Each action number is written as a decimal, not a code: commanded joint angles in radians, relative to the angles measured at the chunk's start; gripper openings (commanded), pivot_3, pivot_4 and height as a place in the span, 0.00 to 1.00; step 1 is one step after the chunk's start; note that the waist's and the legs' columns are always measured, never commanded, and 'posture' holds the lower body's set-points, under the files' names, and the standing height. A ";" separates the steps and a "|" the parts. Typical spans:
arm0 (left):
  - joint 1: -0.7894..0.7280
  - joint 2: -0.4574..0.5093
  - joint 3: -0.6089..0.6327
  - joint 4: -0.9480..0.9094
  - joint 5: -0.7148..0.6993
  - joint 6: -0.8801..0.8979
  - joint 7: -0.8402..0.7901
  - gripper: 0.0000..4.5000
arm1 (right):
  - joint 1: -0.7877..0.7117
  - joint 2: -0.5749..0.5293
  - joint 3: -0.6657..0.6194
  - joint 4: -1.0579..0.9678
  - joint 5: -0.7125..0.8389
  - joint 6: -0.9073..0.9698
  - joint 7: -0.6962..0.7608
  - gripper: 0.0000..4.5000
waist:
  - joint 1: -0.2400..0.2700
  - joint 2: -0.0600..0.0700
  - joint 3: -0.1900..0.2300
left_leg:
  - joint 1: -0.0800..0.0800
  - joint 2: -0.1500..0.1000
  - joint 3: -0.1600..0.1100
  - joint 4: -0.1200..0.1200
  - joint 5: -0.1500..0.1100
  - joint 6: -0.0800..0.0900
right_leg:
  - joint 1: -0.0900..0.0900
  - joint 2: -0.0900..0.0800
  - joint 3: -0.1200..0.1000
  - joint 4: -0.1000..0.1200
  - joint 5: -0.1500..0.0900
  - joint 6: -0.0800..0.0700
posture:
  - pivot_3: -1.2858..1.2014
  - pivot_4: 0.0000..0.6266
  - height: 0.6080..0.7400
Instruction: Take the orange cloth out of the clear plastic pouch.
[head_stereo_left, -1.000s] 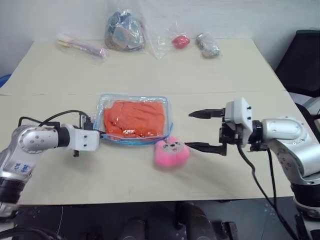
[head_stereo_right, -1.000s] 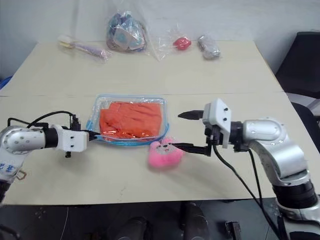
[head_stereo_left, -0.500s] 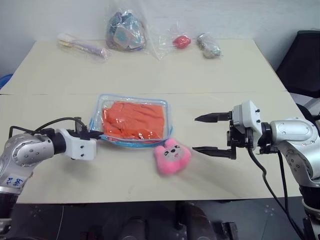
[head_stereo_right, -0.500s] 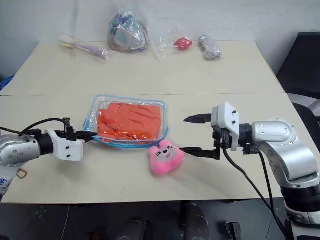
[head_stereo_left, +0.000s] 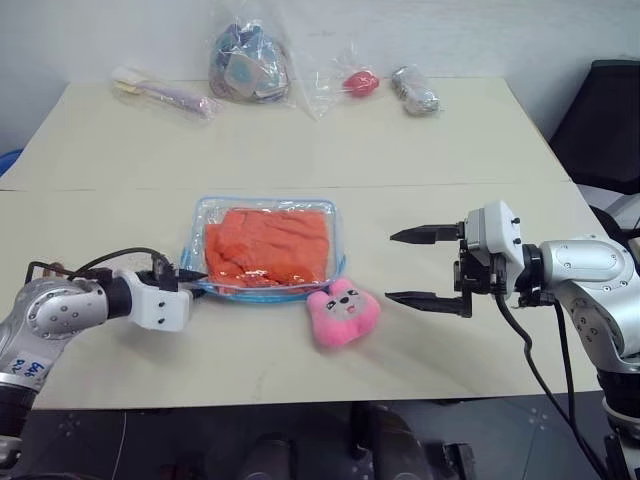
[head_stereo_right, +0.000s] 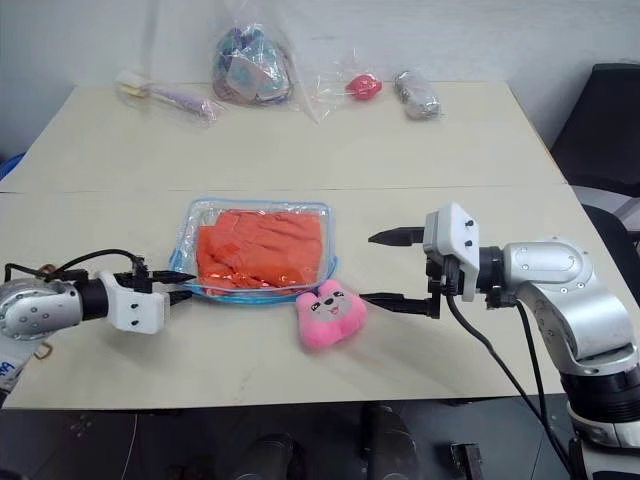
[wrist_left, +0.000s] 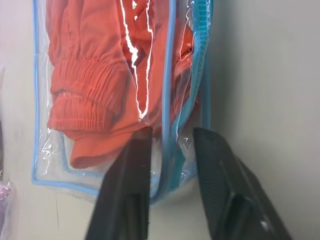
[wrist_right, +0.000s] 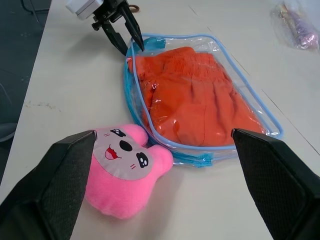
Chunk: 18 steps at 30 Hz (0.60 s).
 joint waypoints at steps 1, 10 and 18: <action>0.053 0.033 0.109 -0.112 -0.151 0.125 -0.055 0.61 | 0.002 0.004 -0.002 -0.026 0.007 -0.014 -0.004 1.00 | -0.001 0.000 0.000 | 0.000 0.000 0.000 0.000 0.000 0.000 | 0.000 0.000 0.000 0.000 0.000 0.000 | 0.52 0.24 1.00; 0.259 0.124 0.475 -0.568 -0.918 1.091 -0.236 0.61 | 0.107 -0.030 0.012 -0.054 -0.052 -0.071 0.020 1.00 | 0.004 0.000 0.000 | 0.000 0.001 -0.001 0.001 0.000 0.000 | 0.000 0.000 0.001 0.000 0.000 0.000 | 0.52 0.24 1.00; 0.153 0.152 0.475 -0.744 -1.219 1.338 -0.139 0.61 | 0.098 0.063 0.184 0.056 -0.206 -0.200 0.009 1.00 | -0.005 0.000 0.000 | 0.001 0.000 0.000 0.000 -0.001 -0.002 | 0.003 0.003 0.005 0.001 -0.001 -0.001 | 0.52 0.24 1.00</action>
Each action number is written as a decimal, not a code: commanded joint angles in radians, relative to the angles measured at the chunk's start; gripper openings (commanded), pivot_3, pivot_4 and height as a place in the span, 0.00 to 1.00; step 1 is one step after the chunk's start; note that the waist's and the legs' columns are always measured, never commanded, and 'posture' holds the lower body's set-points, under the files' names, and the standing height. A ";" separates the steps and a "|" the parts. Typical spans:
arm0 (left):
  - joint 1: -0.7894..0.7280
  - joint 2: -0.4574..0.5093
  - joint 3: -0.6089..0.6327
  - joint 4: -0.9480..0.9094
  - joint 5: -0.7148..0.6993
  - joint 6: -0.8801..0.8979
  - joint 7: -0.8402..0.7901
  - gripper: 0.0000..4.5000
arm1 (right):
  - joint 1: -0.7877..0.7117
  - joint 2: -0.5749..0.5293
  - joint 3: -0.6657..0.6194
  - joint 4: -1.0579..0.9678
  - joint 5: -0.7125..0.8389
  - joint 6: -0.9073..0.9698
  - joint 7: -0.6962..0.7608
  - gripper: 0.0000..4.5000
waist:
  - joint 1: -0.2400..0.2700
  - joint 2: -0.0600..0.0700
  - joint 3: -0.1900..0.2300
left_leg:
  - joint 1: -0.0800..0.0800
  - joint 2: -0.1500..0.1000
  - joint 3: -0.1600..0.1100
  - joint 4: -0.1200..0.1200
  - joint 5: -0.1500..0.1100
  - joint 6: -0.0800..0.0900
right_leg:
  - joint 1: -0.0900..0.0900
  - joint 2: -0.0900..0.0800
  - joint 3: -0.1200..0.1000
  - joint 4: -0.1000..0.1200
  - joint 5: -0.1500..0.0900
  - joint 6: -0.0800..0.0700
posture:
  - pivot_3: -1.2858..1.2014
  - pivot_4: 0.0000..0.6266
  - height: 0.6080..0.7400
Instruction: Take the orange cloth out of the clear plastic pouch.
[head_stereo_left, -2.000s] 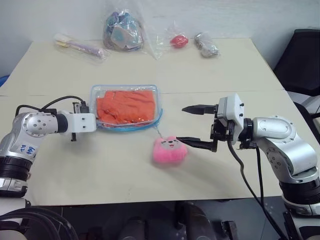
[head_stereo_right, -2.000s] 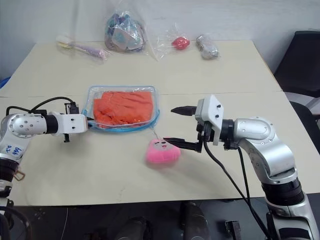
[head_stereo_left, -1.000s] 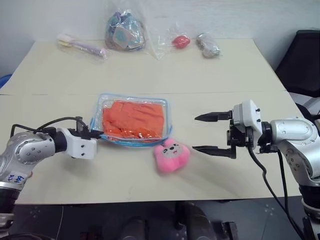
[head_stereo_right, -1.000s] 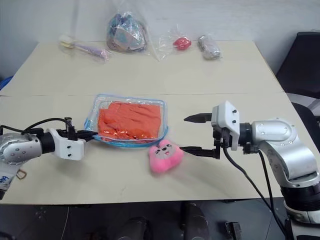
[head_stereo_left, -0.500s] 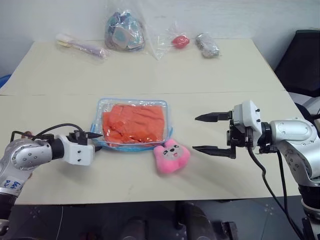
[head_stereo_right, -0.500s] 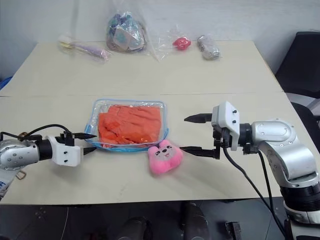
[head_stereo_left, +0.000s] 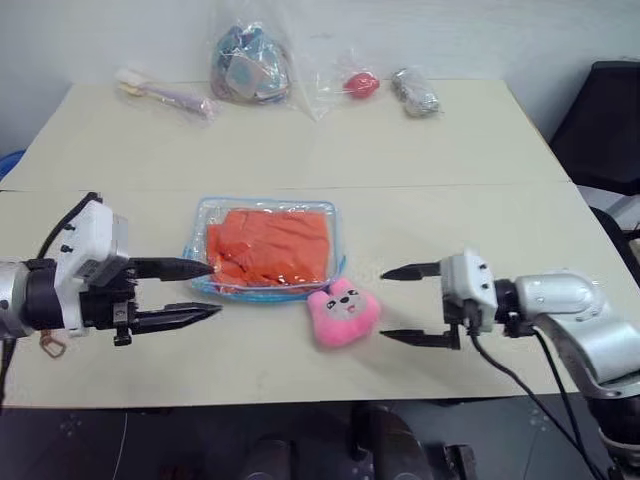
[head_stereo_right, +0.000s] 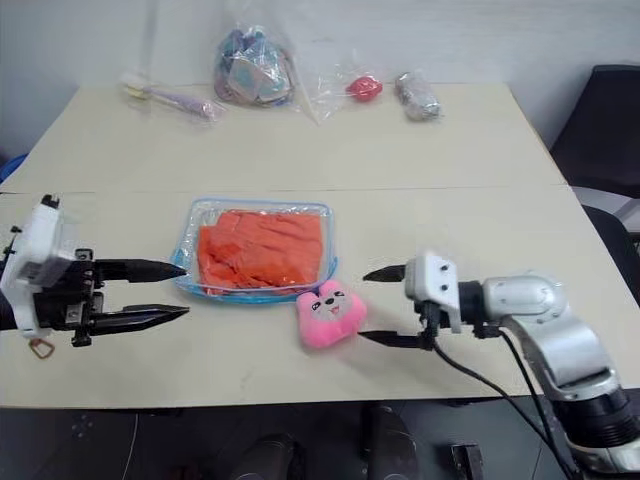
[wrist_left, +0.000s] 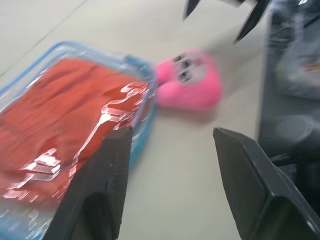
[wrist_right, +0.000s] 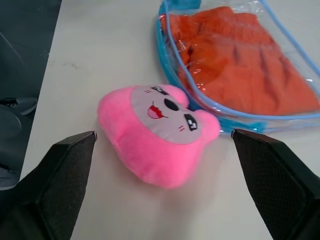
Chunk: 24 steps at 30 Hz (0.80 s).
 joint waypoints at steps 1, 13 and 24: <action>-0.016 -0.004 -0.019 -0.053 -0.018 0.033 0.040 0.61 | -0.039 0.043 0.061 0.066 -0.065 -0.069 -0.004 1.00 | -0.005 0.000 0.000 | 0.000 0.000 0.001 0.000 0.000 -0.001 | 0.000 0.001 0.001 0.000 0.000 0.000 | 0.52 0.24 1.00; 0.014 -0.043 0.007 -0.100 0.022 0.062 0.081 0.61 | -0.083 0.122 0.113 0.175 -0.092 -0.114 0.026 0.33 | -0.009 0.000 0.000 | 0.002 0.001 0.003 0.000 -0.001 -0.003 | -0.001 0.004 0.003 0.004 -0.002 -0.004 | 0.52 0.24 1.00; 0.036 -0.050 0.013 -0.109 0.052 0.054 0.073 0.61 | -0.137 0.208 0.175 0.099 -0.009 0.129 -0.021 0.00 | -0.009 0.000 0.000 | 0.003 0.002 0.003 0.000 -0.001 -0.003 | -0.001 0.004 0.003 0.004 -0.003 -0.005 | 0.52 0.24 1.00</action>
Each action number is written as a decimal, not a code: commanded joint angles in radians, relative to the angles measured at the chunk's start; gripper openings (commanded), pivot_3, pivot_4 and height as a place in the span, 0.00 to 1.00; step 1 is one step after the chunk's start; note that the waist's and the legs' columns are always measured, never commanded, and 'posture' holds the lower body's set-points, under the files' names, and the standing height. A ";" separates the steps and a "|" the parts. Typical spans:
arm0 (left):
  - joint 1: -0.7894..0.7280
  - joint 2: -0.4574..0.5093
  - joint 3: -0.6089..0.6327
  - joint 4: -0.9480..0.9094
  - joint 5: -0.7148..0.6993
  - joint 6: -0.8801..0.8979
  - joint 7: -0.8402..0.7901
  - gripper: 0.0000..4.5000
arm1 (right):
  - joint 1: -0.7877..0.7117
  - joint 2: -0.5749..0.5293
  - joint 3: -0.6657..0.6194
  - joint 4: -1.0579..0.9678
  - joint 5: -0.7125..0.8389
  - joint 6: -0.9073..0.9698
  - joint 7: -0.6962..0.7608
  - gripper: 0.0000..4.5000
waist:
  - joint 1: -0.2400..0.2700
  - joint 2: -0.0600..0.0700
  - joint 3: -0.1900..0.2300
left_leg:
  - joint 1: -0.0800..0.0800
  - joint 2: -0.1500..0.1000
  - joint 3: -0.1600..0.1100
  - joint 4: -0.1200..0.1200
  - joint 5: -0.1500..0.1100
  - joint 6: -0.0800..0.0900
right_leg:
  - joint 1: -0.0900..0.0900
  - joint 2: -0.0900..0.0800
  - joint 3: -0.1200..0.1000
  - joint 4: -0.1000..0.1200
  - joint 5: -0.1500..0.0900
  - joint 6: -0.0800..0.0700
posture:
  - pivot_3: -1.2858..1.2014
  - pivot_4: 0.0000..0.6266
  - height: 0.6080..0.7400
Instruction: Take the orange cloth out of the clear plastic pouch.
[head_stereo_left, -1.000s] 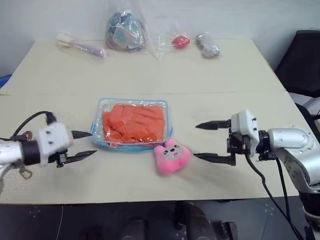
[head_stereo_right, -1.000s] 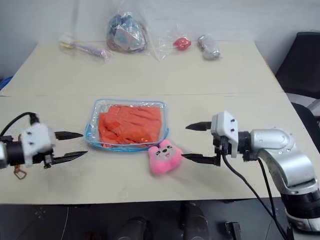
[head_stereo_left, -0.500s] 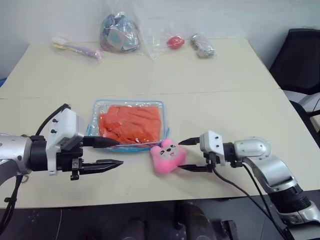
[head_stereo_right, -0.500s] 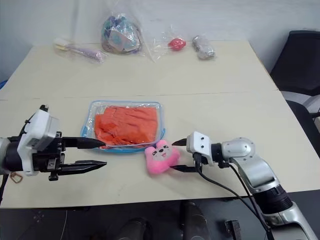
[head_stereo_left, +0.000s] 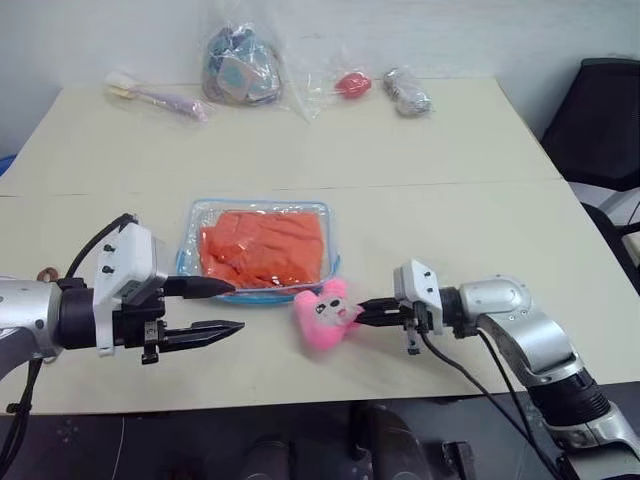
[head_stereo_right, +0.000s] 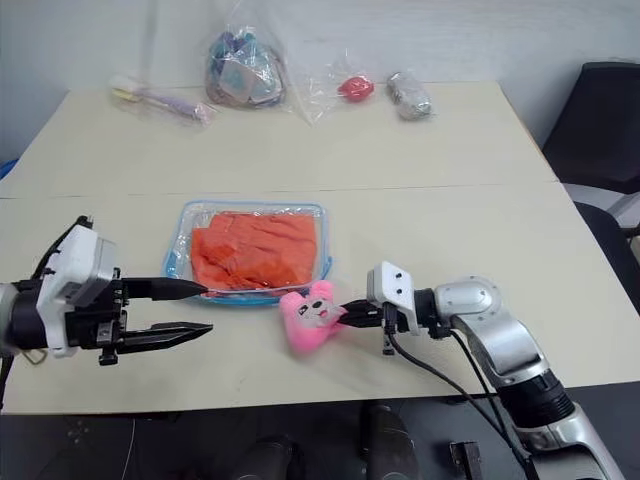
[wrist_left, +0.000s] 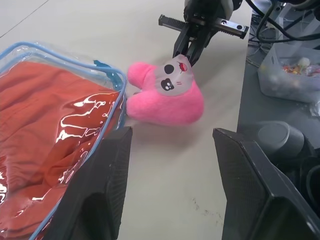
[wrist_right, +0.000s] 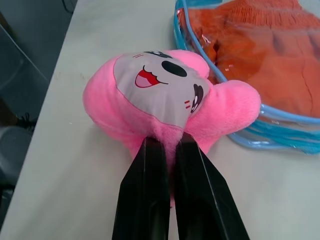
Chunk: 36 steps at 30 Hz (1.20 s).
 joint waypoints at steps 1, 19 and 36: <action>-0.006 -0.003 0.019 -0.007 0.012 -0.010 -0.005 0.61 | -0.045 0.047 0.062 -0.038 0.008 0.085 -0.021 0.00 | -0.001 0.000 0.000 | 0.000 0.000 0.000 0.000 0.000 0.000 | 0.000 0.000 0.000 0.000 0.000 0.000 | 0.52 0.24 1.00; -0.007 -0.011 -0.006 0.007 0.075 -0.025 -0.026 0.61 | -0.112 0.150 0.153 0.043 -0.003 0.246 -0.066 0.18 | -0.006 0.000 0.000 | 0.006 0.000 0.000 -0.002 -0.001 -0.001 | -0.001 0.001 0.001 0.001 -0.001 -0.002 | 0.52 0.24 1.00; 0.125 -0.100 -0.153 -0.058 0.326 -0.160 0.003 0.61 | -0.045 -0.066 -0.023 -0.201 0.079 0.244 -0.018 0.55 | -0.013 0.000 0.000 | 0.006 0.001 0.001 -0.003 -0.001 -0.002 | -0.001 0.001 0.001 0.001 -0.001 -0.002 | 0.52 0.24 1.00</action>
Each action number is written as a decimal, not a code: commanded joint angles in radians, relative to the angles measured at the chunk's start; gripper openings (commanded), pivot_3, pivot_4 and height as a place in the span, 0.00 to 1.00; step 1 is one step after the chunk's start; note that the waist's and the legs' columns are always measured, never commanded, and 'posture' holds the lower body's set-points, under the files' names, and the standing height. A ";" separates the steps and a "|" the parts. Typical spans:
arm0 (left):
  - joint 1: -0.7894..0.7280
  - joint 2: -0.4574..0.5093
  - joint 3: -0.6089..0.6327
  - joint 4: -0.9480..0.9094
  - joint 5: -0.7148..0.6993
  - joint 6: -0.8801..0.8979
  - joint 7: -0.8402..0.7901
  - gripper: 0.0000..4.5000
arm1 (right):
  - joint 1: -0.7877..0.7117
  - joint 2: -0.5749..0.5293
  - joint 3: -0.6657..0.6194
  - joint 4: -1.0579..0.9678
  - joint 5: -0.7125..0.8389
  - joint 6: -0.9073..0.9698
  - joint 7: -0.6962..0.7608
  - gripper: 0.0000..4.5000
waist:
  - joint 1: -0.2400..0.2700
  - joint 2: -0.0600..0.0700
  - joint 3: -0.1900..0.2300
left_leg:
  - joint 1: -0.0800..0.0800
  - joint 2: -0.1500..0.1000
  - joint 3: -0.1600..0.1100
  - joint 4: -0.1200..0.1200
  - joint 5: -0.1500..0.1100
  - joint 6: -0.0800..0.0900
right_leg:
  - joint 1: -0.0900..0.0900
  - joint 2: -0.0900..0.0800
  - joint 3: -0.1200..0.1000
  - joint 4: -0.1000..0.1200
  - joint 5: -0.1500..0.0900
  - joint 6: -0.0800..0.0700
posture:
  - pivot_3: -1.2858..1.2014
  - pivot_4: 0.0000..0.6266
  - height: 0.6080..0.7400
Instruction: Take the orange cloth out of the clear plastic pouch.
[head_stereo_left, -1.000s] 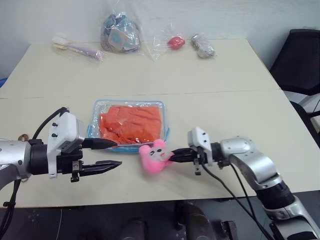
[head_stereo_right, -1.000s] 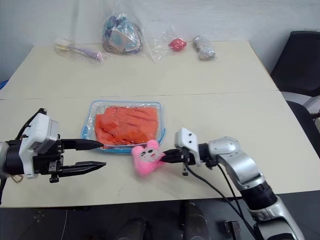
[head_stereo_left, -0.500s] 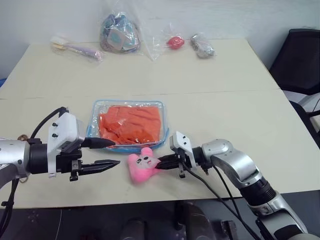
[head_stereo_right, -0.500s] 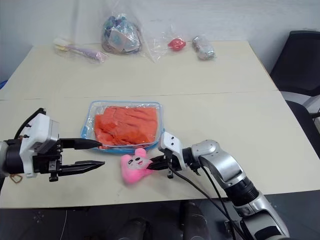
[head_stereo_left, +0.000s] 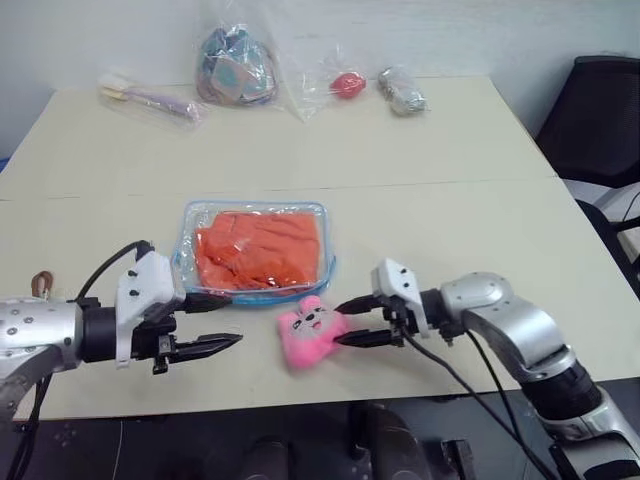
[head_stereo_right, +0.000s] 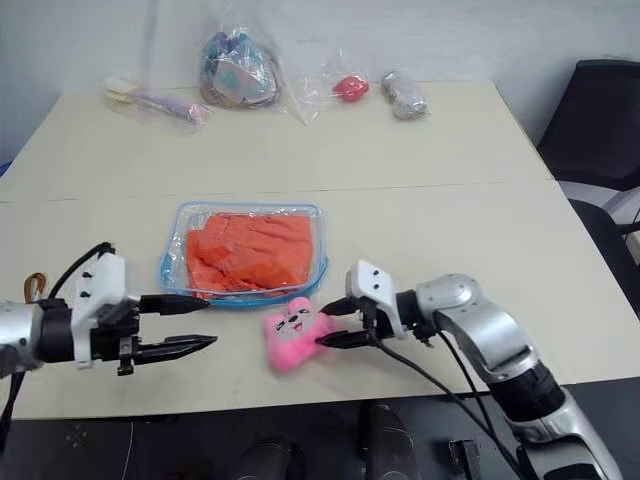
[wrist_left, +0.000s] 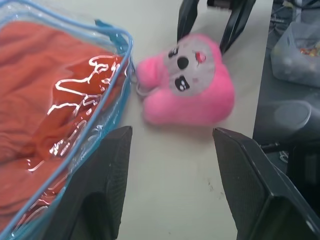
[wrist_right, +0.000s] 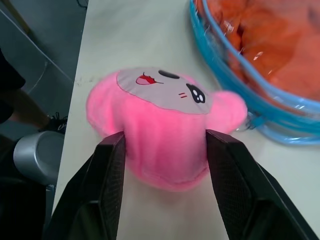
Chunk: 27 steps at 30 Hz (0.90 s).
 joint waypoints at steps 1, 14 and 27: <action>0.013 -0.023 -0.037 -0.053 0.072 -0.059 0.027 0.61 | 0.005 -0.039 -0.055 -0.069 0.030 -0.014 0.005 0.55 | 0.002 0.000 0.000 | 0.000 0.000 0.000 0.000 0.000 0.000 | 0.000 0.000 0.000 0.000 0.000 0.000 | 0.52 0.24 1.00; -0.069 -0.082 -0.092 -0.067 0.032 -0.027 0.083 0.61 | -0.013 -0.043 -0.040 -0.034 0.036 -0.029 0.020 0.90 | 0.018 0.000 0.000 | 0.000 0.000 0.000 0.000 0.000 0.000 | 0.000 0.000 0.008 0.001 0.000 0.000 | 0.52 0.24 1.00; -0.344 -0.261 -0.415 0.005 -0.041 0.163 0.160 0.61 | -0.134 -0.238 -0.228 0.021 0.095 -0.047 0.130 0.90 | 0.022 -0.001 0.000 | -0.001 -0.001 0.002 0.001 0.000 0.001 | 0.002 0.000 0.010 0.000 0.001 0.001 | 0.52 0.24 1.00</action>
